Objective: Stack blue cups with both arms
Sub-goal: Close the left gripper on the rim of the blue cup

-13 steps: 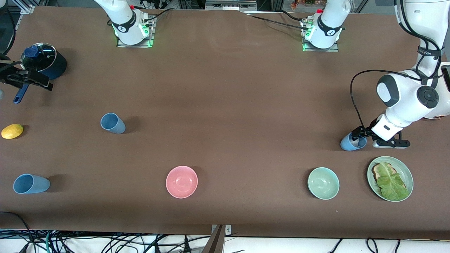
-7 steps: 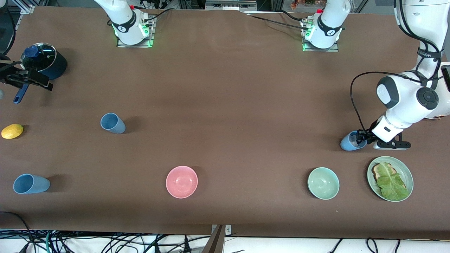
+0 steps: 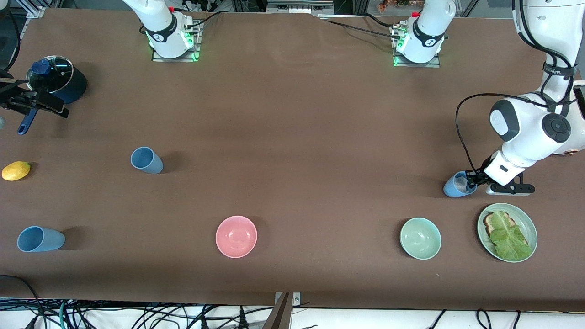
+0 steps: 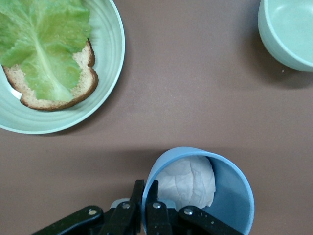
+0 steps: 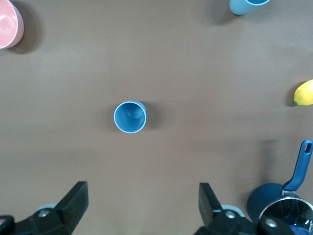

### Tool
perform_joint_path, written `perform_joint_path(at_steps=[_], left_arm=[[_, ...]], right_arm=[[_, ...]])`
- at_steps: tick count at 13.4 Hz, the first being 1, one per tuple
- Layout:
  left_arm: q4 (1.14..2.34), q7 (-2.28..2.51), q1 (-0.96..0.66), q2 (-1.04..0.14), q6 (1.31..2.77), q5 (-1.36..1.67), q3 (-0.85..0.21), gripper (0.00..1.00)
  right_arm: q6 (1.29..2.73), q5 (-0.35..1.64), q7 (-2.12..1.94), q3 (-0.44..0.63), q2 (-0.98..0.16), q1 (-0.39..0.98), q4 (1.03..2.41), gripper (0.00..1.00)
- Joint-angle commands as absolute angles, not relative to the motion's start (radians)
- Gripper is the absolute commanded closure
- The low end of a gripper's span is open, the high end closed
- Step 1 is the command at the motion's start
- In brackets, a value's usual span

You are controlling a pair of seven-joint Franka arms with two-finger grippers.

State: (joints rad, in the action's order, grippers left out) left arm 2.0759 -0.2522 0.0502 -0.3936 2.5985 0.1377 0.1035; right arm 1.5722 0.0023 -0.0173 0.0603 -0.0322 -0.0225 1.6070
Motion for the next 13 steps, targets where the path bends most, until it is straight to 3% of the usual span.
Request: perform_joint_path(at_steps=[1,6,13], left_arm=[[2.017,-0.242,0.038,-0.397,2.586,0.166,0.106,1.0],[1.885,-0.189,0.005,-0.374,2.379,0.16,0.104,1.0],[1.842,0.024,-0.11,-0.307,2.203,0.152,0.097,1.0]], right_arm=[[1.563,-0.002,-0.018,0.049,-0.031,-0.034,1.601,0.0],[1.562,-0.002,-0.018,0.049,-0.031,-0.034,1.601,0.0],[1.562,-0.002,-0.018,0.049,-0.031,-0.034,1.601,0.0]])
